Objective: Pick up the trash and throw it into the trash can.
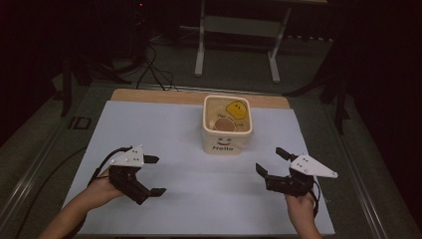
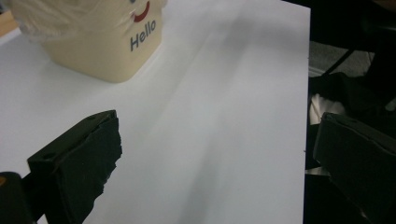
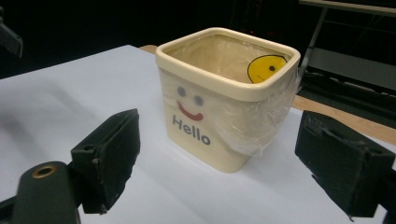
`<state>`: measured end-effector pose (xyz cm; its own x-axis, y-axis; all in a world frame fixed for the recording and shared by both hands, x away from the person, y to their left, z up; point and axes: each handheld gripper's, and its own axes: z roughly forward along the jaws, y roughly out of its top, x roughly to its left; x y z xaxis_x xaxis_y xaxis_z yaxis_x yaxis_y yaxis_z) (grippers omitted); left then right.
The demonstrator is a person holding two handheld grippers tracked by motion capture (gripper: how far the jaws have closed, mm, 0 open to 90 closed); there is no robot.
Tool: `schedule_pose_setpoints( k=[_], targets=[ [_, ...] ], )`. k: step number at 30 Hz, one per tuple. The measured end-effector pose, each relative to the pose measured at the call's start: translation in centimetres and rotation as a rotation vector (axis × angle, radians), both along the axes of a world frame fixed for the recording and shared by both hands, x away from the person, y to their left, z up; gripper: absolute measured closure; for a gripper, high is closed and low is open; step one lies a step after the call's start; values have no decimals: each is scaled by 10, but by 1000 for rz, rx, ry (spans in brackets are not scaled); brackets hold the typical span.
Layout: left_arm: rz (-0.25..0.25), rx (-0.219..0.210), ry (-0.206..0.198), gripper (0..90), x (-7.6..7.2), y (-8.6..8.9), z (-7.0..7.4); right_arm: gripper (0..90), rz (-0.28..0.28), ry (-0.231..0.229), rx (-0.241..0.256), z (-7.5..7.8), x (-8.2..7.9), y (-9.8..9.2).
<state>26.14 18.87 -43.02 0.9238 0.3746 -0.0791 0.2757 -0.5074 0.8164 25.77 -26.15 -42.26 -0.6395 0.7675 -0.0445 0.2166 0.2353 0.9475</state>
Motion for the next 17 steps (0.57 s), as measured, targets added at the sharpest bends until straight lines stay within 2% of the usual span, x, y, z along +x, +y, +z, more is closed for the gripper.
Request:
schedule_pose_setpoints(
  k=[2, 3, 5, 13, 17],
  targets=[
    [2, -9, 14, 17, 0, 1, -5, 140, 0, -1, -2, 0, 0, 0],
    [-9, 6, 18, 17, -2, 1, -9, 140, 1, 0, -5, -1, 0, 0],
    [-4, 10, 18, 17, -2, 1, -13, 140, 1, 2, -7, -2, 0, 0],
    [8, 0, 48, 17, -1, 3, -29, 140, 8, 14, -20, -6, 1, 2],
    [15, 9, 47, 17, -1, 3, -33, 140, 13, 17, -25, -8, 1, 3]
  ],
)
